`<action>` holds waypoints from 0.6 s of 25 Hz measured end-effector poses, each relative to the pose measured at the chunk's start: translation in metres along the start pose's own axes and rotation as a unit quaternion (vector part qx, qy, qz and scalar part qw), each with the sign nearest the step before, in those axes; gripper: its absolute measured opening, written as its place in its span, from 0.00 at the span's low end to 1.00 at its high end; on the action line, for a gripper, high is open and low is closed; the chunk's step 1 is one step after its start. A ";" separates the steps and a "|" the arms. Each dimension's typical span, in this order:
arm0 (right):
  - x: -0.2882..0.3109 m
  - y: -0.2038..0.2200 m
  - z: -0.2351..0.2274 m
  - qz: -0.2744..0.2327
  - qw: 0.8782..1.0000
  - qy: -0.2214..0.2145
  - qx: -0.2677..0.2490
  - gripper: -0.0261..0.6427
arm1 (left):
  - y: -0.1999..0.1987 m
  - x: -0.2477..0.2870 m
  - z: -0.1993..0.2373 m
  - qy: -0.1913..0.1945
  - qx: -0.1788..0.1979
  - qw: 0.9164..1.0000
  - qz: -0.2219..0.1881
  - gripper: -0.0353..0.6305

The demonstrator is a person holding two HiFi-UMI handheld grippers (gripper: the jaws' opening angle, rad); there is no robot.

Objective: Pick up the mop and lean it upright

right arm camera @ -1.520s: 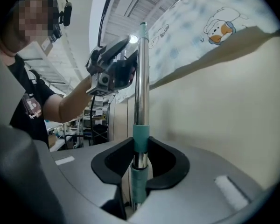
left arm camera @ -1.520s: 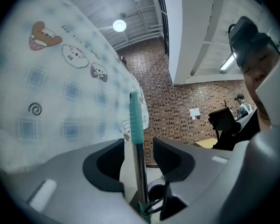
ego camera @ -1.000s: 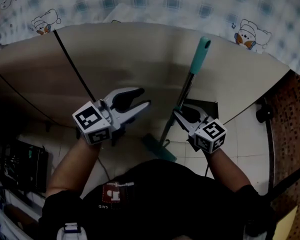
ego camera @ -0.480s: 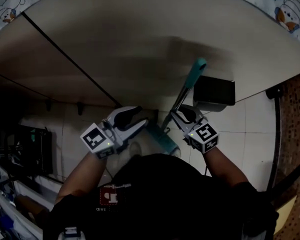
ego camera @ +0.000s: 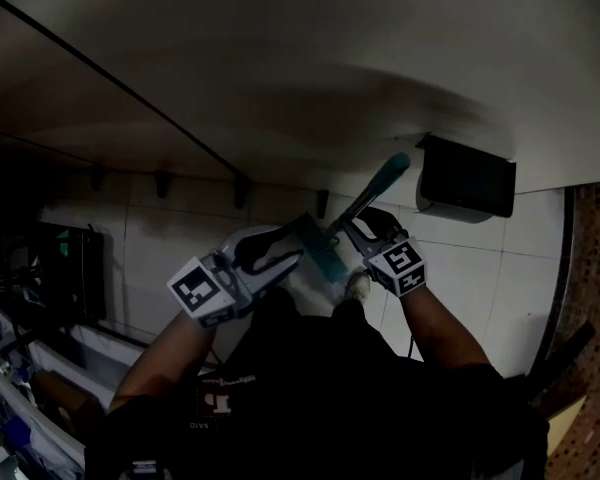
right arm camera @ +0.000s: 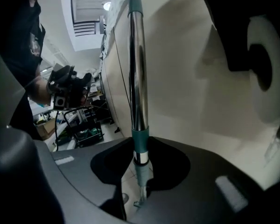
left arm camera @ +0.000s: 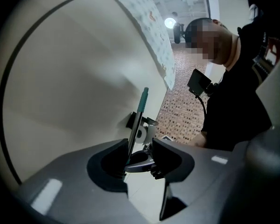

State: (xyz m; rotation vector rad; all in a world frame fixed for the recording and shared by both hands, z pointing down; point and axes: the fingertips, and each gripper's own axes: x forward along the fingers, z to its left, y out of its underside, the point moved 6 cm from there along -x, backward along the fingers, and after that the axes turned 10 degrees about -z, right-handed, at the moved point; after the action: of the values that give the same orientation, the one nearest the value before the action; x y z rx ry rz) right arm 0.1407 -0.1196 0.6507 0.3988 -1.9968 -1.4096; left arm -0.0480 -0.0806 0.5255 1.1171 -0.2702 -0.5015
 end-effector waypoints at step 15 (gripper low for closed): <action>0.047 0.089 -0.051 0.057 0.997 0.036 0.022 0.21 | 0.047 0.000 0.023 -0.006 -0.034 0.999 0.021 0.30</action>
State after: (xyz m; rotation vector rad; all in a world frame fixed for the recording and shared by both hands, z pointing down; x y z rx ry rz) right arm 0.1504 -0.1505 0.7593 0.3447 -1.9637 -1.2655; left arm -0.0466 -0.0831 0.5777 1.0400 -0.2846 -0.4769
